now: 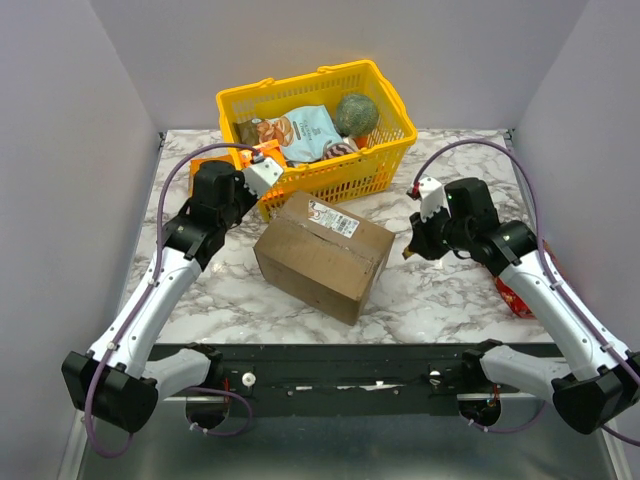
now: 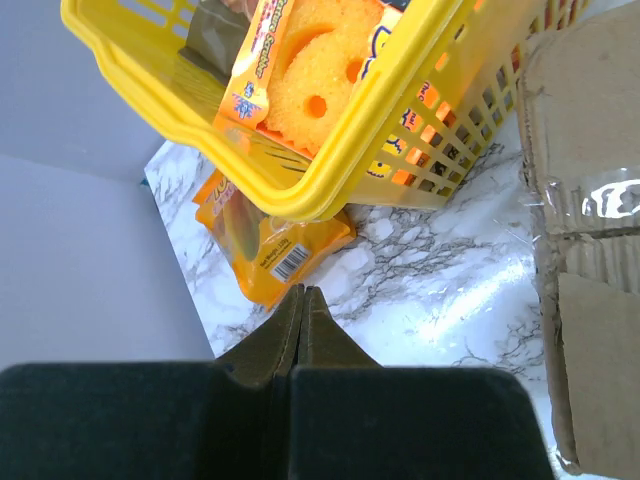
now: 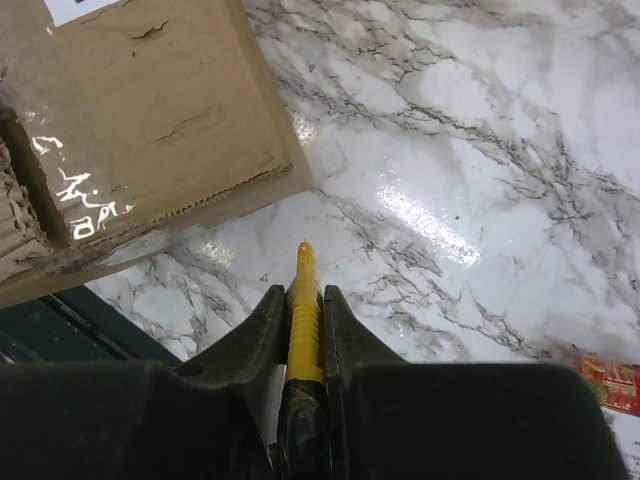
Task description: Unpack the express box
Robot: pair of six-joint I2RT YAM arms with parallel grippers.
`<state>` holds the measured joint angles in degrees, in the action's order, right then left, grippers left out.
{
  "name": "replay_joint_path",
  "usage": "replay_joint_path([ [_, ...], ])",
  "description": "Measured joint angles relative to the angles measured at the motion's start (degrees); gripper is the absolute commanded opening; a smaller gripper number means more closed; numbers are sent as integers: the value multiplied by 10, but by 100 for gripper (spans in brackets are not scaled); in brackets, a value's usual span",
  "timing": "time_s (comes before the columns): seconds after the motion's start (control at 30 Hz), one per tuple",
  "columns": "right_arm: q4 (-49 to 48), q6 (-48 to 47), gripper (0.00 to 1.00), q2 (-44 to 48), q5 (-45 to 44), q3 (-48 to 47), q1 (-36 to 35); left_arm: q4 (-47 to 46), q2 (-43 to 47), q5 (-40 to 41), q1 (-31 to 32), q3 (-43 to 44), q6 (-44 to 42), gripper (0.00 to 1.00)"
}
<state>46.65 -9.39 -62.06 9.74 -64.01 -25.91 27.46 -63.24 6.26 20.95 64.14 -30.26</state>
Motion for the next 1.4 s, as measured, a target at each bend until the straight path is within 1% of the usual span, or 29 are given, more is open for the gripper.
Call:
replay_joint_path([
  [0.1, -1, 2, 0, 0, 25, 4, 0, 2, -11, 18, 1, -4, 29, 0],
  [0.2, -5, 3, 0, -2, 50, 4, 0, 13, -12, -2, 1, -26, 49, 0],
  [0.4, -14, 3, 1, -43, 85, -20, 0, 66, 8, -133, 7, -85, 50, 0],
  [0.5, -17, 3, 1, -69, 94, -37, 1, 101, 31, -169, 8, -92, 39, 0],
  [0.8, -21, 3, 0, -161, 100, -116, -9, 167, 108, -190, 5, -119, 17, 0],
  [0.93, -33, 10, 0, -175, 100, -119, -11, 192, 129, -205, 3, -139, 17, 0],
  [1.07, -37, 34, 1, -183, 85, -127, -8, 226, 135, -211, 2, -138, 2, 0],
  [1.13, -33, 50, 0, -190, 82, -143, 12, 257, 138, -214, 2, -126, -17, 0],
  [1.17, -33, 57, 0, -195, 80, -155, 32, 274, 138, -218, 2, -115, -24, 2],
  [1.27, -36, 84, 0, -208, 99, -200, 124, 324, 134, -245, 2, -57, -41, 4],
  [1.3, -37, 93, 0, -212, 118, -213, 155, 332, 130, -257, 2, -34, -44, 5],
  [1.33, -39, 101, 1, -217, 142, -224, 187, 341, 122, -272, 2, -5, -47, 11],
  [1.37, -42, 111, 4, -221, 168, -233, 213, 343, 117, -283, 2, 13, -49, 14],
  [1.4, -47, 121, 8, -227, 205, -237, 234, 340, 108, -302, 2, 37, -53, 18],
])
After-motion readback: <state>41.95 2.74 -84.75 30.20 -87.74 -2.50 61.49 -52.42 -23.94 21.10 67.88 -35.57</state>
